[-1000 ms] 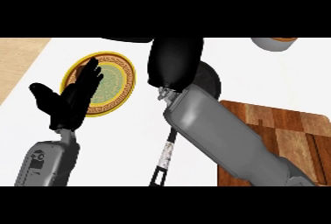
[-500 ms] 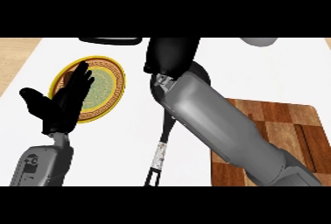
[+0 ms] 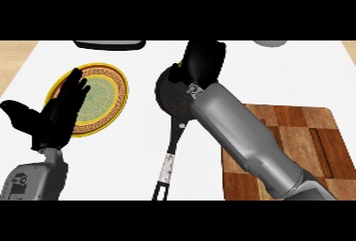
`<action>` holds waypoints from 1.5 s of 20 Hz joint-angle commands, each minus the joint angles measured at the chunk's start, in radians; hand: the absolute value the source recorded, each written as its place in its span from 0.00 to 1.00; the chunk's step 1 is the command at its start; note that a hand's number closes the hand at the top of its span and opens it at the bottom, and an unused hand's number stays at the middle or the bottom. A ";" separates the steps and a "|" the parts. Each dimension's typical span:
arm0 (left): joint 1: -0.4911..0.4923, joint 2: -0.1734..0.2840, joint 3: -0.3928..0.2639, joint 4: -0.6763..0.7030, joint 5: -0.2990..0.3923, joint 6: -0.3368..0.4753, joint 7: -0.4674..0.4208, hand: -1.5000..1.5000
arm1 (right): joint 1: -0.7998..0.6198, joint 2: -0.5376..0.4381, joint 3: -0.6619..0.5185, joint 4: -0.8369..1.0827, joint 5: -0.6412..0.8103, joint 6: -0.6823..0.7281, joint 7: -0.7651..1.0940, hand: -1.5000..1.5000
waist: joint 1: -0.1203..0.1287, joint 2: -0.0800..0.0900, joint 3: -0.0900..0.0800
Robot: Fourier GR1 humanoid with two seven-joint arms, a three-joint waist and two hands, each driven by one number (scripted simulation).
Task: Pick the lemon from the cutting board and place it in the pan
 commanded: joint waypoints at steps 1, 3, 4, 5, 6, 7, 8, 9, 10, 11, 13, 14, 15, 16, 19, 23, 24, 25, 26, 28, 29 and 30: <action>0.048 -0.006 -0.011 -0.015 -0.008 -0.009 -0.023 0.50 | 0.017 0.008 0.001 0.128 -0.052 -0.212 0.017 1.00 | 0.003 0.001 0.000; -0.030 0.000 0.013 0.029 0.008 -0.001 0.009 0.50 | -0.022 0.008 0.011 0.199 -0.098 -0.247 -0.009 1.00 | 0.003 0.004 0.000; -0.002 0.016 0.032 0.011 0.018 -0.012 -0.007 0.50 | 0.046 0.008 -0.031 0.238 -0.073 -0.298 -0.102 1.00 | -0.010 0.002 0.000; -0.021 0.004 0.009 0.008 0.002 -0.009 -0.014 0.50 | 0.007 0.008 0.007 0.285 -0.095 -0.322 -0.042 1.00 | 0.011 0.006 0.000; 0.022 -0.023 -0.019 0.010 -0.025 0.006 -0.041 0.50 | 0.008 0.009 -0.005 0.321 -0.093 -0.301 -0.052 1.00 | 0.001 0.003 0.000; 0.023 0.026 0.023 -0.018 0.029 -0.042 -0.007 0.50 | 0.011 0.009 -0.058 0.371 -0.120 -0.271 -0.099 1.00 | 0.009 0.006 0.000; 0.015 -0.003 0.011 0.000 0.011 -0.015 -0.030 0.50 | 0.045 0.009 -0.042 0.327 -0.171 -0.322 -0.031 1.00 | 0.018 0.008 0.001; 0.017 -0.025 -0.026 -0.023 -0.013 0.004 0.001 0.50 | 0.039 0.009 -0.082 0.304 -0.184 -0.334 0.014 1.00 | 0.009 0.003 0.001; -0.021 -0.018 -0.011 -0.009 -0.020 0.023 0.010 0.50 | 0.065 0.009 -0.097 0.332 -0.192 -0.375 0.009 0.00 | 0.006 0.008 0.002; 0.004 -0.002 -0.009 -0.020 0.000 -0.009 0.025 0.50 | 0.084 0.009 -0.068 0.319 -0.238 -0.393 0.018 0.00 | 0.023 0.006 0.001; 0.018 -0.028 -0.022 -0.038 -0.012 0.015 0.020 0.50 | 0.098 0.009 -0.155 0.372 -0.282 -0.397 -0.140 0.00 | -0.007 0.003 0.002; -0.020 -0.049 -0.044 -0.005 -0.048 0.045 0.013 0.50 | 0.074 0.009 -0.090 0.363 -0.344 -0.388 -0.119 0.00 | 0.007 0.005 0.001; 0.013 -0.022 -0.015 -0.012 -0.022 0.013 -0.009 0.50 | 0.076 0.009 -0.108 0.378 -0.361 -0.412 -0.158 0.00 | 0.003 0.003 0.001; -0.044 -0.012 0.006 0.022 -0.003 0.012 0.033 0.50 | 0.102 0.009 -0.072 0.371 -0.384 -0.415 -0.177 0.00 | -0.006 0.001 0.001; 0.034 -0.036 -0.007 0.012 -0.023 0.017 -0.047 0.50 | 0.093 0.009 -0.119 0.380 -0.364 -0.552 -0.255 0.00 | -0.014 0.001 0.001; 0.075 -0.022 -0.013 -0.069 -0.012 0.010 0.018 0.50 | 0.141 0.009 -0.149 0.255 -0.412 -0.679 -0.325 0.00 | -0.027 -0.009 0.002; -0.014 0.010 0.043 0.026 0.003 0.009 0.013 0.50 | 0.145 0.008 -0.165 0.225 -0.429 -0.688 -0.354 0.00 | -0.046 -0.006 0.001; 0.012 -0.009 0.021 0.012 -0.007 0.008 -0.020 0.50 | 0.198 0.009 -0.116 0.169 -0.474 -0.736 -0.321 0.00 | -0.032 -0.008 0.001; 0.103 -0.024 -0.004 -0.075 -0.017 0.015 -0.012 0.50 | 0.240 0.009 -0.178 0.126 -0.478 -0.741 -0.376 0.00 | -0.048 -0.018 0.002; 0.020 -0.007 0.024 -0.039 -0.002 0.029 0.052 0.50 | 0.280 0.009 -0.171 0.012 -0.537 -0.755 -0.395 0.00 | -0.064 -0.019 0.002; 0.052 0.005 0.035 -0.025 -0.005 0.014 0.007 0.50 | 0.328 0.009 -0.171 -0.032 -0.561 -0.794 -0.430 0.00 | -0.062 -0.017 0.002; 0.058 0.013 0.042 -0.088 0.001 0.030 0.059 0.50 | 0.389 0.009 -0.167 -0.093 -0.554 -0.779 -0.460 0.00 | -0.069 -0.023 0.002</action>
